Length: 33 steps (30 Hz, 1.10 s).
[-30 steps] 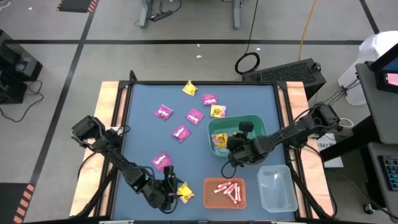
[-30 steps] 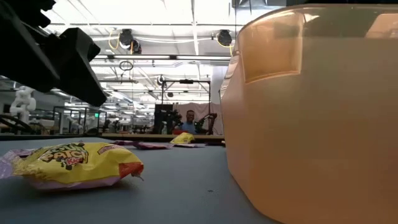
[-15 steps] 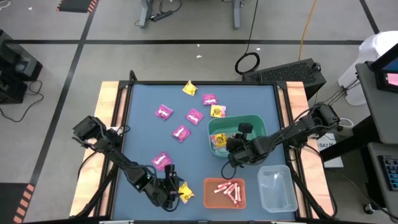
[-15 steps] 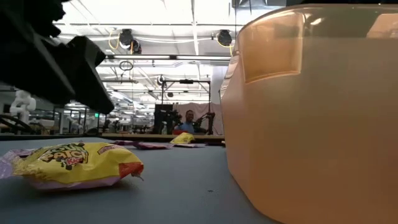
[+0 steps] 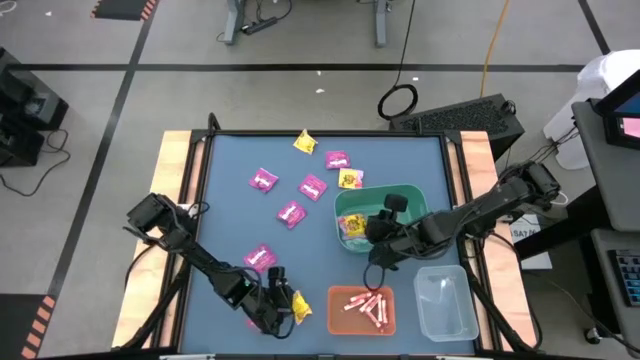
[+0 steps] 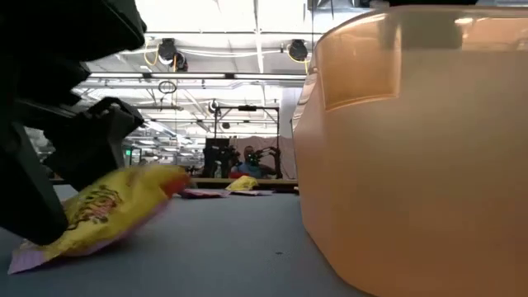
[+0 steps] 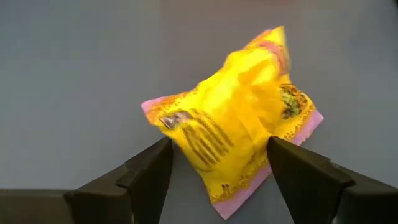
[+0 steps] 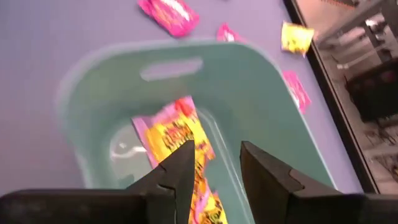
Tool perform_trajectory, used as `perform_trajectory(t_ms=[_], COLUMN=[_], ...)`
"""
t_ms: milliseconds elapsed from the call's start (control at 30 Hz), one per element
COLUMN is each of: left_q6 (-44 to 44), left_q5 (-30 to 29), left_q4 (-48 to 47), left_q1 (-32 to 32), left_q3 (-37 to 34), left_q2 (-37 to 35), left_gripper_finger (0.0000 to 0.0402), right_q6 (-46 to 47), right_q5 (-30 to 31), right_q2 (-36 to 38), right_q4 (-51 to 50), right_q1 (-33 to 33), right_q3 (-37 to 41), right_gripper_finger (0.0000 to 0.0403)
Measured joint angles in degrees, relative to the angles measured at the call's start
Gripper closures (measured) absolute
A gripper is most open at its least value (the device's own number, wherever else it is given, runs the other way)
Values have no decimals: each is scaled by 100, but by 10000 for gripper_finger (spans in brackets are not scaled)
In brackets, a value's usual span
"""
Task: Sort candy
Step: Put the yellow candy pack into the green bin
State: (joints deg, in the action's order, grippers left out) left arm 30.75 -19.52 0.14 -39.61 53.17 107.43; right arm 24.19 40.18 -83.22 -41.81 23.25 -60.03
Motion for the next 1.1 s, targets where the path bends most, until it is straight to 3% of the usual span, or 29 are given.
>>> perform_trajectory(t_ms=[100, 400, 567, 833, 1100], left_q6=[-191, -1164, -1518, -1828, -4078], left_q5=[104, 11, -6, -133, -718], left_q4=[33, 282, 153, -890, -671], left_q1=[58, 70, 156, 423, 601], left_q3=[2, 140, 296, 536, 706], left_q2=[-1, -12, -136, -1145, -2266], left_gripper_finger=[163, 304, 358, 375, 377], right_q6=[0, 64, 314, 367, 270], right_q5=[-1, 25, 29, 76, 350], right_q2=[58, 61, 61, 61, 61], right_q4=[8, 43, 51, 184, 493], right_q1=[178, 671, 809, 913, 910], right_q3=[-135, -217, -218, -217, -216], right_gripper_finger=[284, 284, 284, 284, 284])
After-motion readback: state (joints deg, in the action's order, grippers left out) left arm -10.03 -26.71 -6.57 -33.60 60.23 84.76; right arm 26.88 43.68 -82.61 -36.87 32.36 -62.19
